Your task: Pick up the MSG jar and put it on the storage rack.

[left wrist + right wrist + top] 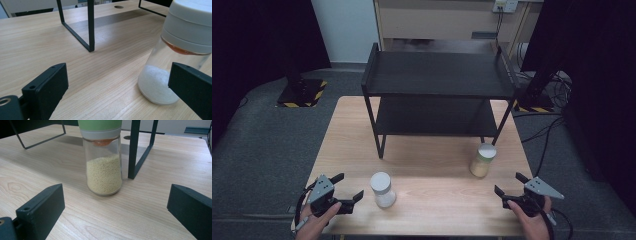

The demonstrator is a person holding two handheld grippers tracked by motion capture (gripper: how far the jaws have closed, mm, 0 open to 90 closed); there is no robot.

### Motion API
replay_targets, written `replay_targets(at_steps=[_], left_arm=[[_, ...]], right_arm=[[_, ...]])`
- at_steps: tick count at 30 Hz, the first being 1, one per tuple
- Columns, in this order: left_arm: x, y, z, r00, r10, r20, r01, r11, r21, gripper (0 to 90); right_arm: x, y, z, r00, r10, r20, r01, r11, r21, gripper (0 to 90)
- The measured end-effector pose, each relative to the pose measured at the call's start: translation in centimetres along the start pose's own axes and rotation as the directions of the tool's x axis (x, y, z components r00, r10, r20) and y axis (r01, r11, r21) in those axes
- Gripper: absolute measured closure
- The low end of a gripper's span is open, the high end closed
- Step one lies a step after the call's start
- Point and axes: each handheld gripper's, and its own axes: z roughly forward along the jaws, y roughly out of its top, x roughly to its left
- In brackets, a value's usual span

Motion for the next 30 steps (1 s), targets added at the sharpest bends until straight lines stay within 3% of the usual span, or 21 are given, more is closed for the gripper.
replay_targets(at_steps=[15, 17, 20, 24, 30], left_arm=[[-0.2, 0.3, -0.2, 0.9988, 0.048, 0.009, -0.048, 0.9987, 0.016, 1.2], [0.4, 0.2, -0.5, 0.9971, 0.057, 0.049, -0.057, 0.9984, -0.004, 1.2], [0.6, 0.2, -0.7, 0.9947, 0.075, 0.071, -0.074, 0.9971, -0.015, 1.2], [0.8, 0.2, -0.8, 0.9871, 0.104, 0.122, -0.1, 0.9943, -0.036, 1.3], [0.7, 0.5, -0.8, 0.9791, 0.137, 0.15, -0.132, 0.9903, -0.043, 1.4]], right_arm=[[0.0, 0.0, 0.2, 1.0, 0.002, 0.009, -0.002, 1.0, 0.008, 1.8], [-0.1, 0.0, 0.1, 1.0, 0.002, 0.009, -0.002, 1.0, 0.006, 1.8], [-0.1, 0.0, 0.2, 1.0, 0.002, 0.009, -0.002, 1.0, 0.007, 1.7], [-0.1, 0.0, 0.2, 1.0, 0.0, 0.009, 0.0, 1.0, 0.007, 1.7], [-0.1, 0.1, 0.2, 1.0, -0.003, 0.009, 0.003, 1.0, 0.01, 1.7]])
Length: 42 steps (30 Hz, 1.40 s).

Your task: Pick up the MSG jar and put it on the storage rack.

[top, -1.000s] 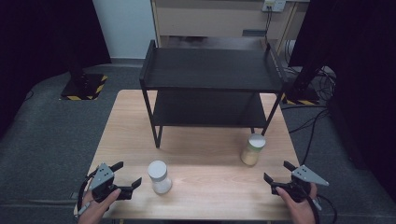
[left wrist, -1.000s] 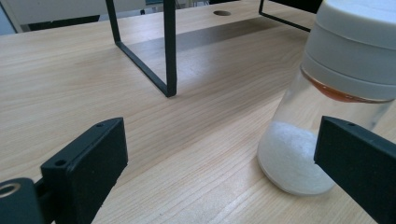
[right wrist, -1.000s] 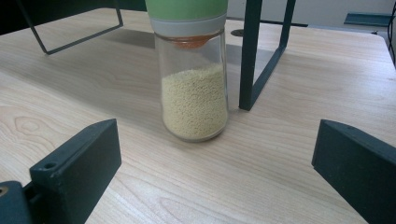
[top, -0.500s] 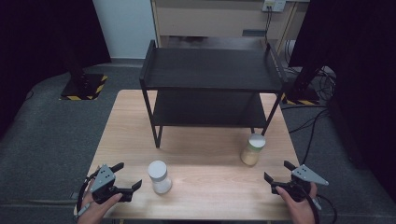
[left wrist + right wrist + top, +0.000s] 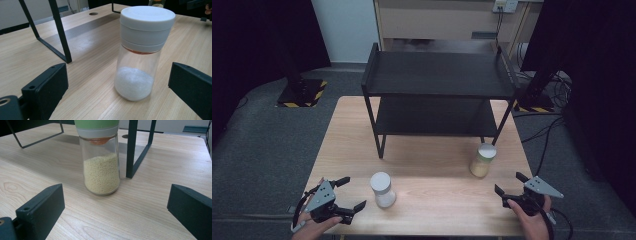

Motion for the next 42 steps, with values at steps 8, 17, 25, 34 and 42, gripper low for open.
replay_targets(at_steps=[8, 17, 25, 34, 42], left_arm=[[0.0, 0.1, -0.3, 0.9991, 0.029, 0.031, -0.027, 0.9988, -0.04, 1.3], [-1.3, 0.4, 1.3, 0.9992, 0.035, 0.018, -0.034, 0.9979, -0.055, 1.3], [-1.8, 0.2, 1.9, 0.9993, 0.038, 0.001, -0.037, 0.997, -0.068, 1.3], [-1.9, 0.2, 2.7, 0.9992, 0.039, 0.012, -0.038, 0.9969, -0.069, 1.3], [-1.7, 0.3, 3.3, 0.9989, 0.04, 0.024, -0.038, 0.997, -0.067, 1.3]], right_arm=[[0.0, 0.0, 0.1, 1.0, 0.003, 0.001, -0.003, 1.0, 0.004, 1.6], [0.3, 0.0, 0.4, 1.0, -0.003, -0.002, 0.003, 1.0, 0.013, 1.5], [0.3, -0.1, 0.5, 1.0, -0.002, -0.008, 0.002, 1.0, 0.017, 1.5], [0.5, -0.1, 0.7, 0.9998, -0.007, -0.016, 0.007, 1.0, 0.021, 1.5], [0.6, -0.1, 0.6, 0.9999, -0.007, -0.015, 0.007, 1.0, 0.03, 1.5]])
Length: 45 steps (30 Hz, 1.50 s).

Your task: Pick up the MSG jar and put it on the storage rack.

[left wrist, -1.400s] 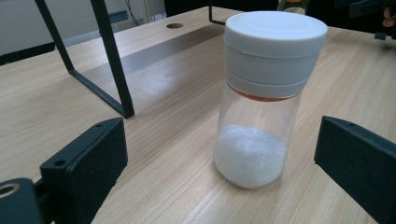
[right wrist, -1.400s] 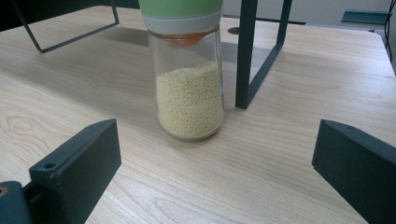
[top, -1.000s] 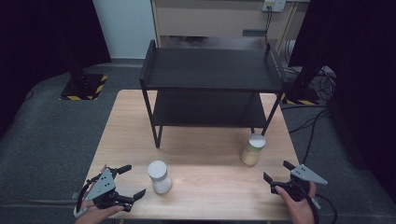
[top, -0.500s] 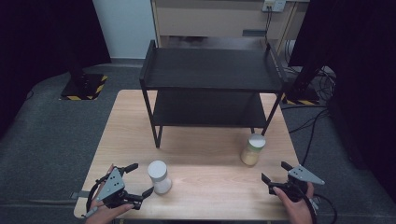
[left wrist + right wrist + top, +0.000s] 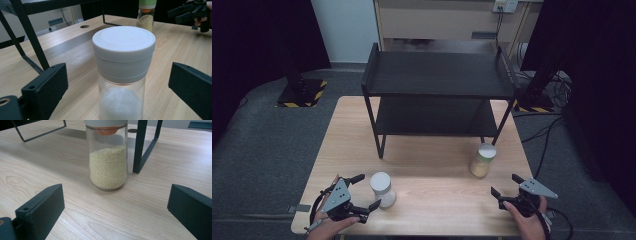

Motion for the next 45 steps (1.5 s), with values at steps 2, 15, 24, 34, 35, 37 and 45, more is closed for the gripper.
replay_targets(at_steps=[2, 15, 24, 34, 35, 37, 45], left_arm=[[0.1, 0.0, 0.2, 1.0, -0.001, 0.004, 0.001, 1.0, -0.001, 1.3], [0.0, 0.4, 1.2, 0.9998, -0.017, 0.005, 0.018, 0.9997, -0.014, 1.2], [0.0, 0.7, 1.8, 0.9999, -0.013, 0.005, 0.013, 0.9997, -0.021, 1.2], [0.1, 0.6, 2.3, 0.9996, -0.027, 0.003, 0.027, 0.9995, -0.015, 1.6], [0.1, 0.6, 2.3, 0.9997, -0.025, 0.005, 0.025, 0.9996, -0.014, 1.7], [0.1, 0.6, 2.4, 0.9997, -0.025, 0.007, 0.025, 0.9996, -0.014, 2.0], [0.1, 0.7, 2.9, 0.9994, -0.031, 0.018, 0.031, 0.9995, -0.008, 6.7]], right_arm=[[0.0, 0.0, 0.0, 1.0, 0.001, 0.001, -0.001, 1.0, 0.0, 1.5], [0.3, 0.0, 0.0, 1.0, -0.006, -0.006, 0.006, 1.0, 0.004, 1.5], [0.3, 0.0, -0.1, 0.9999, -0.008, -0.006, 0.008, 1.0, 0.008, 1.5], [0.3, -0.1, -0.1, 1.0, -0.003, -0.006, 0.004, 1.0, 0.011, 1.4], [0.3, -0.1, -0.1, 1.0, -0.004, -0.007, 0.004, 1.0, 0.012, 1.5], [0.3, -0.1, -0.1, 1.0, -0.004, -0.007, 0.004, 1.0, 0.013, 1.4], [0.4, -0.1, -0.1, 1.0, -0.005, -0.007, 0.005, 1.0, 0.016, 1.5]])
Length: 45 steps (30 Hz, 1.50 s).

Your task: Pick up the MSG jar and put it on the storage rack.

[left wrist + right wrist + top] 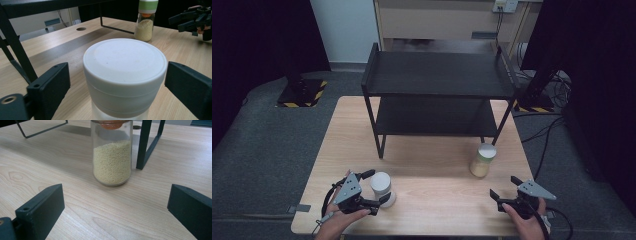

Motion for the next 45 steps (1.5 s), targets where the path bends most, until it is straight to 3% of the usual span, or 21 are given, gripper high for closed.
replay_targets(at_steps=[2, 7, 18, 30, 36, 40, 45], left_arm=[[-0.2, 0.3, 0.1, 0.9998, 0.017, -0.011, -0.017, 0.9997, 0.016, 8.1], [-0.1, 0.2, 0.1, 1.0, 0.004, -0.008, -0.004, 1.0, 0.001, 12.7], [0.2, 0.0, 0.3, 0.9999, 0.004, 0.012, -0.004, 1.0, -0.006, 32.0], [0.2, 0.5, 0.1, 0.9995, 0.011, 0.029, -0.012, 0.9999, 0.003, 32.5], [-0.2, 1.8, -0.2, 0.9991, 0.003, 0.042, -0.002, 0.9999, -0.017, 32.5], [-0.6, 3.0, -0.5, 0.9988, 0.03, 0.039, -0.03, 0.9995, -0.007, 32.5], [-0.7, 3.7, -0.6, 0.9984, 0.032, 0.047, -0.032, 0.9995, -0.001, 32.6]], right_arm=[[0.0, 0.0, 0.0, 1.0, -0.001, 0.0, 0.001, 1.0, 0.0, 1.5], [0.0, 0.0, -0.1, 1.0, 0.0, 0.001, 0.0, 1.0, 0.0, 1.5], [0.0, 0.0, -0.2, 1.0, 0.003, 0.0, -0.003, 1.0, 0.003, 1.7], [-0.1, 0.1, -0.3, 1.0, 0.001, 0.003, -0.001, 1.0, -0.005, 1.7], [-0.1, 0.1, -0.6, 0.9999, 0.003, 0.011, -0.003, 1.0, -0.006, 1.7], [0.0, 0.1, -0.6, 1.0, 0.005, 0.008, -0.005, 1.0, -0.01, 1.7], [0.1, 0.2, -0.4, 1.0, -0.003, 0.004, 0.003, 1.0, -0.009, 1.7]])
